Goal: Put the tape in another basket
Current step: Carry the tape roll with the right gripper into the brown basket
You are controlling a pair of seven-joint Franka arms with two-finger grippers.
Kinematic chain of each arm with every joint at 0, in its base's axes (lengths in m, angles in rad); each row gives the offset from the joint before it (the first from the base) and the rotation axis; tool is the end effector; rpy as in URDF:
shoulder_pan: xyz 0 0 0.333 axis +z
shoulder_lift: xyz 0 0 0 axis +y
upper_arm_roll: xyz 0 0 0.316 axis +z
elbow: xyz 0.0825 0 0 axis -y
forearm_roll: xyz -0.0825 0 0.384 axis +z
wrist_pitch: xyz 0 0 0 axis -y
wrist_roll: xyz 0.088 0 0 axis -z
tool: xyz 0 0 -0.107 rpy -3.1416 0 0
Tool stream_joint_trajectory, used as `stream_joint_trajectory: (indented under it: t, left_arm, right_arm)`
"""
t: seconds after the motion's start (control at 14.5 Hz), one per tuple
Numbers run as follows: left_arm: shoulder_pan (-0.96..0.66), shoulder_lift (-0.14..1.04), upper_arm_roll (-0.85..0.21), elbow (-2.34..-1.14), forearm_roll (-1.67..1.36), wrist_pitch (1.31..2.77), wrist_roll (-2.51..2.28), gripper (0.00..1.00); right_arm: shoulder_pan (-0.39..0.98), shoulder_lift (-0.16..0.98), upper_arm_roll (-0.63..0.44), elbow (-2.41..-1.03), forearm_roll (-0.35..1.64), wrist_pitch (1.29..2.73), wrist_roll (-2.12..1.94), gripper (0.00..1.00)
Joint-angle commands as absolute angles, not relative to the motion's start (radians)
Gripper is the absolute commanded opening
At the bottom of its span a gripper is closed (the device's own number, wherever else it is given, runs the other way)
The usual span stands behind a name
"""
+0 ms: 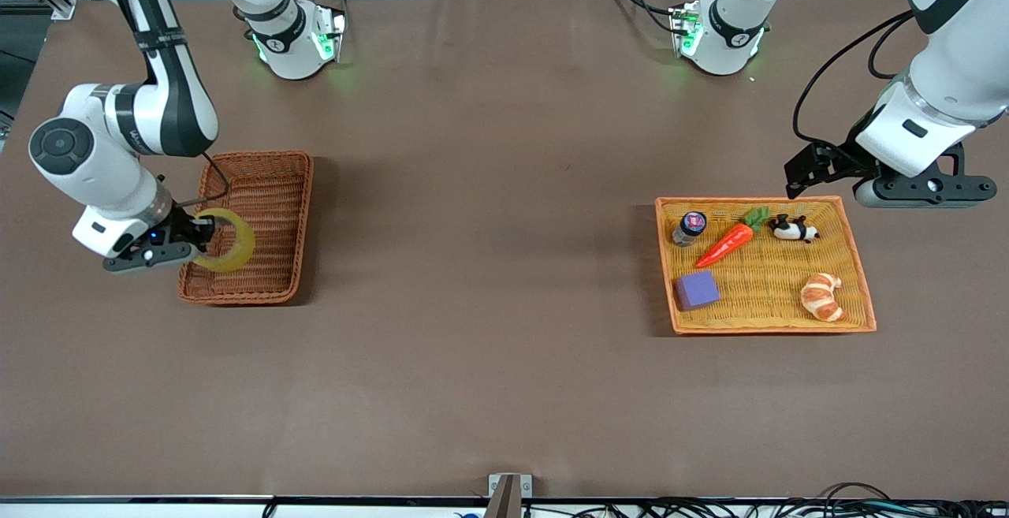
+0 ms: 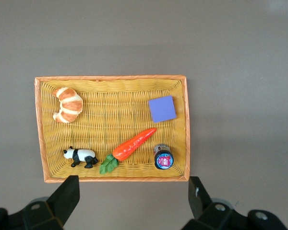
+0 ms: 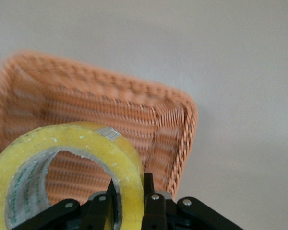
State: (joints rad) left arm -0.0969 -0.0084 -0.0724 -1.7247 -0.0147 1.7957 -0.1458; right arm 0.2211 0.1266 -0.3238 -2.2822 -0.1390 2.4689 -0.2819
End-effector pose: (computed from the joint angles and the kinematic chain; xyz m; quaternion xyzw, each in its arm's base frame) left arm 0.5596 -0.0971 0.5759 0.9991 -0.0104 0.0381 0.0131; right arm 0.5316 -0.0542 0.3078 0.9870 0.1436 0.0192 0.0700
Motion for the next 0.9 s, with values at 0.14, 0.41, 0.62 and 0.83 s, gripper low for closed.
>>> stream_joint_trajectory:
  t: [0.14, 0.41, 0.62, 0.83]
  left_arm:
    - [-0.077, -0.017, -0.074, -1.726, 0.003, 1.792, -0.132, 1.00]
    - [-0.086, -0.017, -0.081, -1.721, 0.061, 1.801, -0.133, 1.00]
    - [-0.078, -0.017, -0.084, -1.721, 0.058, 1.801, -0.129, 1.00]
    - [-0.077, -0.017, -0.083, -1.720, 0.048, 1.801, -0.127, 1.00]
  right_arm:
    - [0.227, 0.113, -0.342, -2.568, -0.127, 2.871, -0.324, 0.01]
    - [0.232, 0.184, -0.339, -2.566, -0.127, 2.931, -0.318, 0.06]
    - [0.236, 0.233, -0.337, -2.559, -0.126, 2.982, -0.296, 0.52]
    - [0.242, 0.209, -0.334, -2.543, -0.126, 2.971, -0.275, 1.00]
